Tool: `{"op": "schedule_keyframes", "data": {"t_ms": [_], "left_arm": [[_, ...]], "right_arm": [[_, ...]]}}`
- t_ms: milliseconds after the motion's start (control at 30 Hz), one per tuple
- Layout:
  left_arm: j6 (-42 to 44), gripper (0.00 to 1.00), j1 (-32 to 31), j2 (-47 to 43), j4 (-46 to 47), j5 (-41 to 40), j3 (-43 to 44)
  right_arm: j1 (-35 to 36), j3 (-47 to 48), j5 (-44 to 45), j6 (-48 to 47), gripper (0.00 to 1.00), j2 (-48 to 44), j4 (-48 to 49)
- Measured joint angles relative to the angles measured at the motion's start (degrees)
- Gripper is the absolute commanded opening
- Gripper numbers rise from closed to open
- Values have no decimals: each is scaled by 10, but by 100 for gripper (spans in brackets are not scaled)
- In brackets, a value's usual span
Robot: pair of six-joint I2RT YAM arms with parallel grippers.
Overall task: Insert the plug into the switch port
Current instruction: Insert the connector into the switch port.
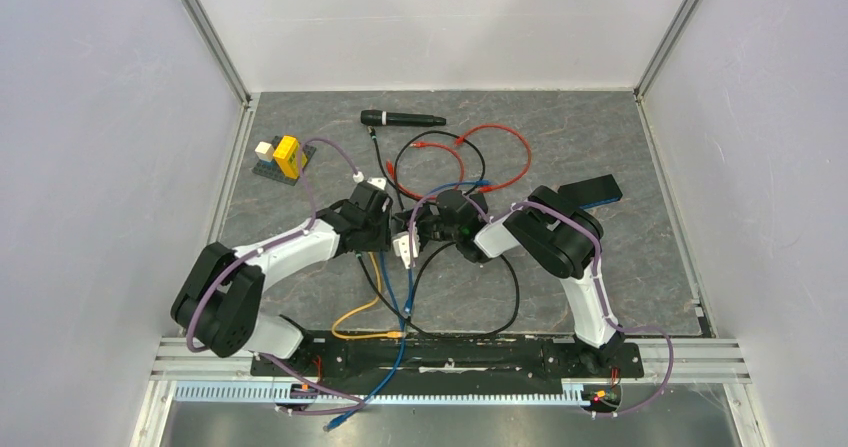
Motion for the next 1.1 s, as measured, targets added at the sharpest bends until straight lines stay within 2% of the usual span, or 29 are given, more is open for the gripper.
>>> {"op": "schedule_keyframes", "data": {"t_ms": [333, 433, 533, 633, 733, 900, 1100], "left_arm": [[-41, 48, 9, -92, -50, -45, 13], [-58, 43, 51, -116, -68, -53, 28], [-76, 40, 136, -121, -74, -47, 34], [-88, 40, 225, -108, -82, -17, 34], [-91, 42, 281, -81, -85, 14, 34], [-91, 43, 301, -29, -82, 72, 31], [-90, 36, 306, 13, -68, 113, 23]], "right_arm": [[0, 37, -6, -8, 0, 2, -59], [1, 50, -5, -9, 0, 9, -68], [2, 59, -3, -9, 0, 10, -81], [2, 68, -4, -16, 0, 13, -93], [2, 79, -6, -27, 0, 15, -110], [3, 97, -11, -50, 0, 17, -145], [6, 111, -11, -68, 0, 18, -175]]}}
